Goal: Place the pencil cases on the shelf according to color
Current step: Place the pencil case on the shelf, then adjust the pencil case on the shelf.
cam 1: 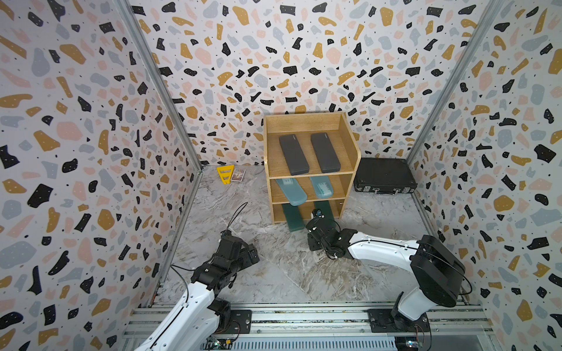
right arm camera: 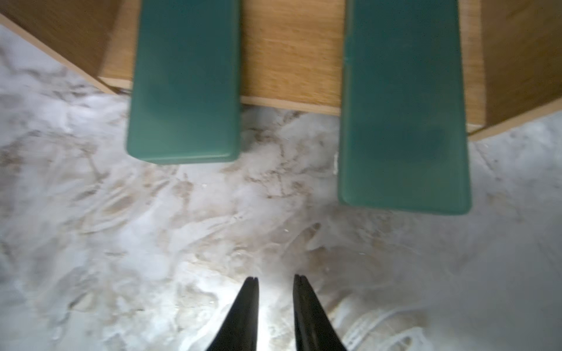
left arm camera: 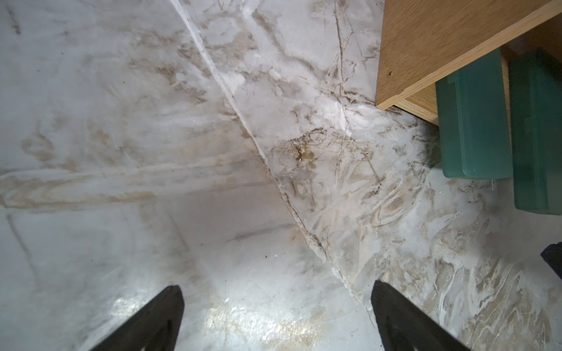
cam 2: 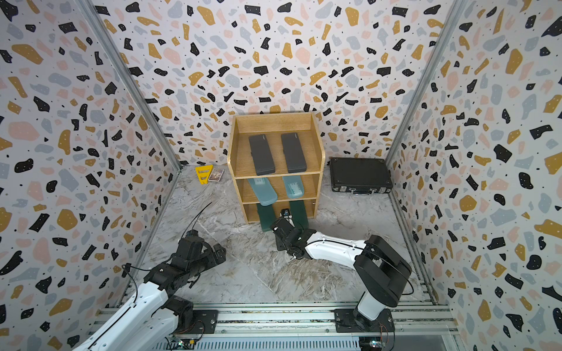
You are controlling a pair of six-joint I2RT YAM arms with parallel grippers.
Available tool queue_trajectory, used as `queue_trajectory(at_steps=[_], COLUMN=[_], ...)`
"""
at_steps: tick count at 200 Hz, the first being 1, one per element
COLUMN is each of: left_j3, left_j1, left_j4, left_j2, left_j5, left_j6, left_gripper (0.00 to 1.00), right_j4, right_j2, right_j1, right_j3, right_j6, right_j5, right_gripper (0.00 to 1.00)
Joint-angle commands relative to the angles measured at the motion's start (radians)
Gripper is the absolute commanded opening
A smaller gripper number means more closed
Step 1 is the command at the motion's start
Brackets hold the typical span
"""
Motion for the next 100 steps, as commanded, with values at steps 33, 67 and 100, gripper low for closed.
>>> queue_trajectory(at_steps=[33,67,100], left_j3=[-0.005,-0.011,-0.014], left_j1=[0.004,0.005,0.004], left_j4=[0.052,0.057,0.065], left_j2=[-0.028,-0.041,-0.047], left_j5=[-0.022,-0.046,-0.074], left_j6=[-0.001,0.006,0.021], left_gripper=[1.00,1.00,1.00], right_j4=[-0.033,-0.002,0.022], right_j2=[0.030,0.085,0.112], right_j1=[-0.113,-0.147,-0.158], right_j3=[-0.010,0.035,0.048], right_j6=[-0.090,-0.137,-0.162], right_j5=[0.010,-0.005,0.001], right_gripper=[0.25,0.24,0.24])
